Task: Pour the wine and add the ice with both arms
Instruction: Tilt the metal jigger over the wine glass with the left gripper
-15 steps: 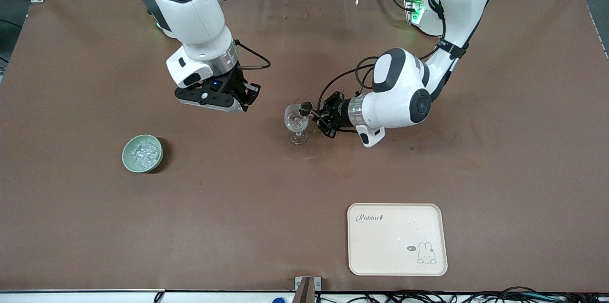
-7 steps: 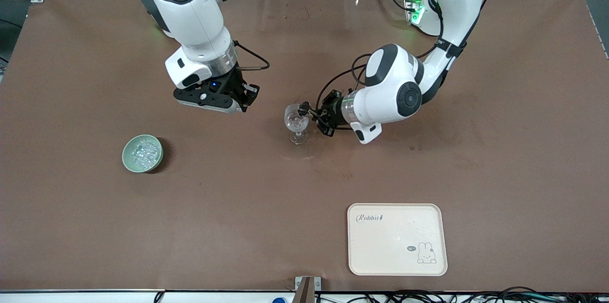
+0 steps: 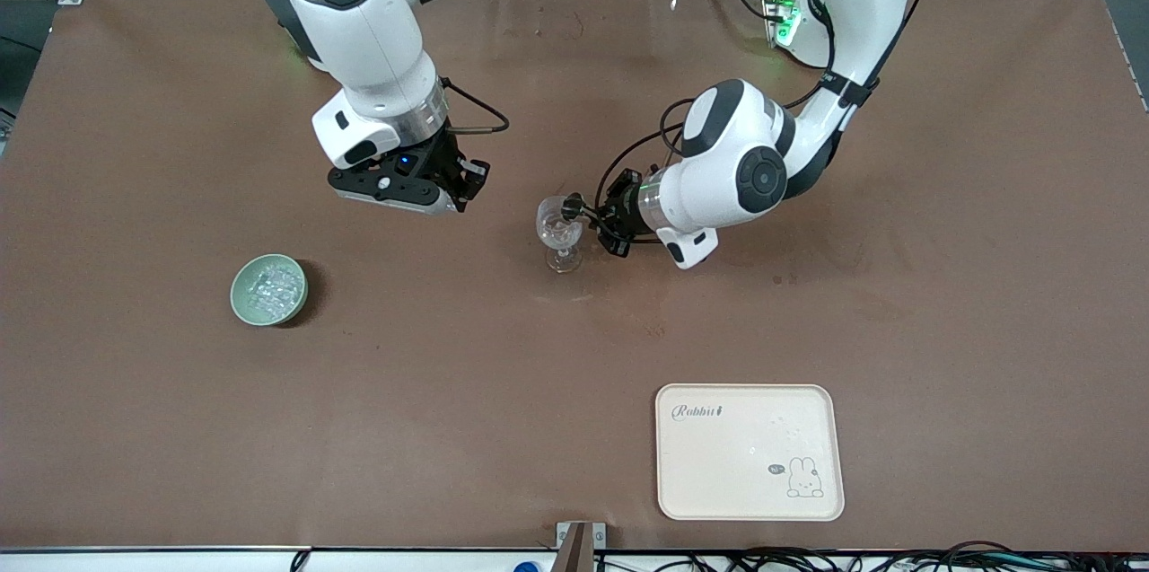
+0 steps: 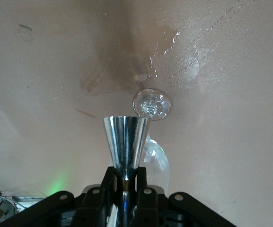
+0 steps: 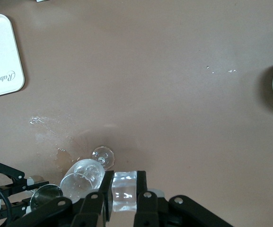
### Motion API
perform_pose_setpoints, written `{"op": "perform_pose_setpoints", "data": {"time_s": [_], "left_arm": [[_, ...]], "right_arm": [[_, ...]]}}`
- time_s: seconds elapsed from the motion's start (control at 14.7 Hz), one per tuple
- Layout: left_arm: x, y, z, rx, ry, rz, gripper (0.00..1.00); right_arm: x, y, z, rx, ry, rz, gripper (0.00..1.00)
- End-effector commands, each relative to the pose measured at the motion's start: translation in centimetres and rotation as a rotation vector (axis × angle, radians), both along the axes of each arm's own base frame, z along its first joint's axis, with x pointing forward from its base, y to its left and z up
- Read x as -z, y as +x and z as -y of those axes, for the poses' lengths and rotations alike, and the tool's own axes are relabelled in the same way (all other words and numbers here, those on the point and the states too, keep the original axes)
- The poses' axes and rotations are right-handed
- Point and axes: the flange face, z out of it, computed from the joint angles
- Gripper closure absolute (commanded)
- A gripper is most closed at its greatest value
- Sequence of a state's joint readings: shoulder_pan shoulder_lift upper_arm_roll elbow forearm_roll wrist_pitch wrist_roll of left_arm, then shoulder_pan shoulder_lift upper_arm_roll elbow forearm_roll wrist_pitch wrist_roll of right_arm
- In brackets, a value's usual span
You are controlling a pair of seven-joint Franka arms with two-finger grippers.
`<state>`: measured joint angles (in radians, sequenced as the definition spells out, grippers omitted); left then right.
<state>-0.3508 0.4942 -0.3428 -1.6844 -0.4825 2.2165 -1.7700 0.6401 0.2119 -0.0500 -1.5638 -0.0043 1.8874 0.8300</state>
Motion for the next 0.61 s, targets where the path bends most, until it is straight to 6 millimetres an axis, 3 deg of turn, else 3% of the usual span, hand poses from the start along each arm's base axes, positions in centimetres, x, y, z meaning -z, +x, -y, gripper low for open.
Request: {"op": "perform_pose_setpoints", "data": {"time_s": [0.0,0.54], "left_arm": [[-1.20,-0.28,0.54,-0.010,0.024,0.024,1.00],[-1.23,-0.75,1.45,-0.003,0.063,0.040,1.00]], "right_arm": [[-0.15,0.12,0.22,-0.006,-0.003,0.006,0.96],[-0.17,0.08,0.13,-0.008,-0.002,0.007,0.96]]}}
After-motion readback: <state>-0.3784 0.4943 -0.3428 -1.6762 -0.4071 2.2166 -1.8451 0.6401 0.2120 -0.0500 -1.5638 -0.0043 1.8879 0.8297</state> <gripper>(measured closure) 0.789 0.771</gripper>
